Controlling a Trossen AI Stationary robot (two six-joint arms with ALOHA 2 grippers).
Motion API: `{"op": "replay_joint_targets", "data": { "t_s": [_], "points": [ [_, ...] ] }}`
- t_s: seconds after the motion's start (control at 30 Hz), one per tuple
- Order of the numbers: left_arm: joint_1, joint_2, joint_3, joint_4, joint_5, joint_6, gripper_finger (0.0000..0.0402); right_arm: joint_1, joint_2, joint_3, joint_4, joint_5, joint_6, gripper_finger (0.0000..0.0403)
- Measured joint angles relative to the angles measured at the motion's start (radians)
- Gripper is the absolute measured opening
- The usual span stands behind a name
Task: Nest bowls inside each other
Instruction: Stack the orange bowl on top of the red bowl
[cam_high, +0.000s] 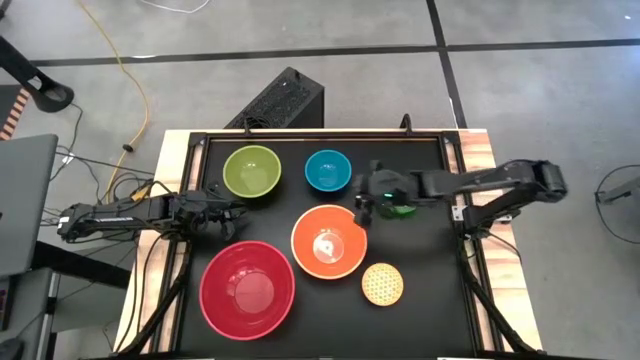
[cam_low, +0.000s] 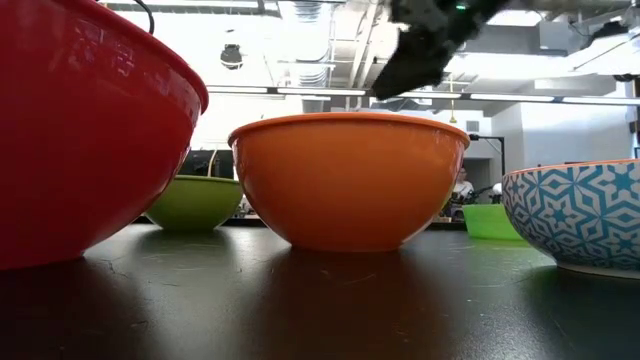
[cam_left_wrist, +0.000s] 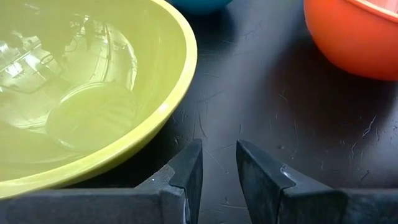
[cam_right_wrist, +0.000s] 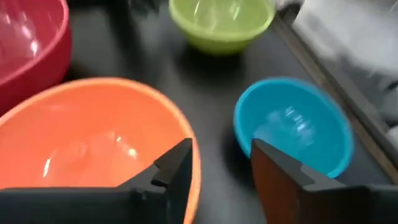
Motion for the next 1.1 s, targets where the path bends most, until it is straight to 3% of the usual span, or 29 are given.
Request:
{"op": "replay_joint_targets", "data": {
  "t_s": [0.13, 0.33, 0.7, 1.1],
  "points": [
    [0.0, 0.0, 0.0, 0.0, 0.0, 0.0, 0.0087, -0.011, 0.135, 0.184, -0.207, -0.091, 0.049, 0.0215],
    [0.0, 0.0, 0.0, 0.0, 0.0, 0.0, 0.0087, -0.017, 0.276, 0.333, -0.402, -0.102, 0.108, 0.0237],
    [0.0, 0.0, 0.0, 0.0, 0.0, 0.0, 0.0087, -0.03, 0.371, 0.312, -0.405, -0.178, 0.135, 0.024],
    [0.0, 0.0, 0.0, 0.0, 0.0, 0.0, 0.0087, -0.023, 0.475, 0.303, -0.314, -0.159, 0.168, 0.0238]
  ]
}}
